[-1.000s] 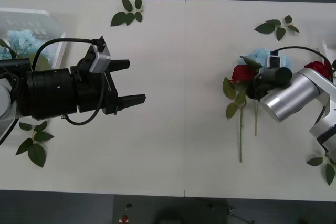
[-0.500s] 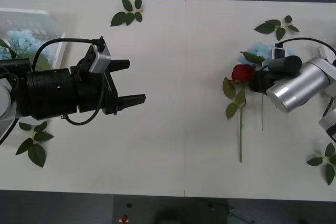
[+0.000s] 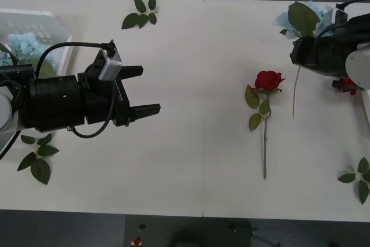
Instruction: Put the red flowers into the right box and the blue flowers into the left box
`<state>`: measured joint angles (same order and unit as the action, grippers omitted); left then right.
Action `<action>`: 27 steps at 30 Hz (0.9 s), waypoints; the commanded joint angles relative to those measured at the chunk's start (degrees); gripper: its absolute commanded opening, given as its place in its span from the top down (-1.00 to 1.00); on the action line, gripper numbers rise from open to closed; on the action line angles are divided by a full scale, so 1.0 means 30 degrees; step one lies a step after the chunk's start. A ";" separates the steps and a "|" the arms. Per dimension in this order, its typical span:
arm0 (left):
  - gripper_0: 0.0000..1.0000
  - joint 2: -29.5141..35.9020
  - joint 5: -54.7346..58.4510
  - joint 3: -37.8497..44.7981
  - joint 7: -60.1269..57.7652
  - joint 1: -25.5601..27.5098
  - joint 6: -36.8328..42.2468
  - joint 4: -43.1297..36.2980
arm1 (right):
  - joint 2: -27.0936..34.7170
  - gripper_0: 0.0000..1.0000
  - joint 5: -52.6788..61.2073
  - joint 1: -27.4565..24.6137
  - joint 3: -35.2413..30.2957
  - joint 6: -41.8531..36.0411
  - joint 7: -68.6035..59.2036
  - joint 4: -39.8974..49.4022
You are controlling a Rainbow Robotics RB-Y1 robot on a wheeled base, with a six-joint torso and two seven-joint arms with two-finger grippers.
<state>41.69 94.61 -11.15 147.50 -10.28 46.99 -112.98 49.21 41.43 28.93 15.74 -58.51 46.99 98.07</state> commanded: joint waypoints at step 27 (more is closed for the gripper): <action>-1.00 -0.0157 0.0221 0.0288 0.0962 -0.0030 -0.0076 -0.0602 | -0.6999 1.00 0.6288 0.0230 -0.0736 0.4649 1.2431 0.5834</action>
<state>41.69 94.62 -11.15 147.50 -10.28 46.99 -112.99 29.99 60.39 28.91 14.09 -45.11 79.52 115.89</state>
